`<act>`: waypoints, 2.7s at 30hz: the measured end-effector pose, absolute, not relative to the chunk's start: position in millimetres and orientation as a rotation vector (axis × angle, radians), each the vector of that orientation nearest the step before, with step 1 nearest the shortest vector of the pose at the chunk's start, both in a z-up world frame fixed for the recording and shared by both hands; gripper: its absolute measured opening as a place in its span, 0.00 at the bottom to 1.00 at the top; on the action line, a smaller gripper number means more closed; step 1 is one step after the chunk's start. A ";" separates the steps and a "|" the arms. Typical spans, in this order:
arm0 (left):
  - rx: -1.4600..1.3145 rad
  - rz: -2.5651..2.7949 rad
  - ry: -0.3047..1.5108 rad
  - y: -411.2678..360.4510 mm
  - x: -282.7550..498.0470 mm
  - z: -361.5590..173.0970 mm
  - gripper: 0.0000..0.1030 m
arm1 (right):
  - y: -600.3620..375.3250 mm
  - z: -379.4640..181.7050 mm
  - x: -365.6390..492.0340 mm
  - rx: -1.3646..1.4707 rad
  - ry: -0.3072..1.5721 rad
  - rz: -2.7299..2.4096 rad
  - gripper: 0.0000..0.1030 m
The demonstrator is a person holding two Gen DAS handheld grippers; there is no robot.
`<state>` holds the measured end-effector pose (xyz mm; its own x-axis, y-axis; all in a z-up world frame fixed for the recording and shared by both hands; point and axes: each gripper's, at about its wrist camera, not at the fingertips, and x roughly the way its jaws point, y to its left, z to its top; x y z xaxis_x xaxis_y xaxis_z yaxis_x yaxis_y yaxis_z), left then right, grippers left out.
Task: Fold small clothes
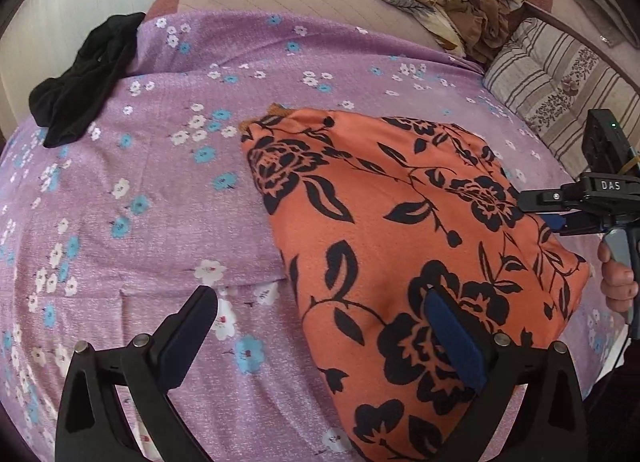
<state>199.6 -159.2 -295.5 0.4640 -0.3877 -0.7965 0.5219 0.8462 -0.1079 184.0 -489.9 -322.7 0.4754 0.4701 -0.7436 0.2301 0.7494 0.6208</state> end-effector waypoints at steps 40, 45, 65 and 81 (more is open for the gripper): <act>0.105 -0.650 1.025 -183.1 194.6 -306.8 0.87 | -443.8 -337.8 210.9 0.726 1.016 0.324 0.62; 0.107 -0.650 1.024 -184.5 195.3 -307.8 0.87 | -443.7 -338.0 211.7 0.723 1.017 0.330 0.62; 0.020 -0.677 0.924 -157.4 195.5 -275.8 0.36 | -403.3 -276.2 199.7 0.597 0.937 0.320 0.41; -0.033 -0.518 0.799 -76.2 178.8 -223.7 0.36 | -311.1 -245.4 190.2 0.668 0.830 0.433 0.40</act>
<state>178.8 -76.2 -223.7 0.5797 -0.4554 -0.6757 0.4313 0.8750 -0.2198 190.2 -311.1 -245.4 0.6077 0.5919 -0.5294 -0.0956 0.7163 0.6912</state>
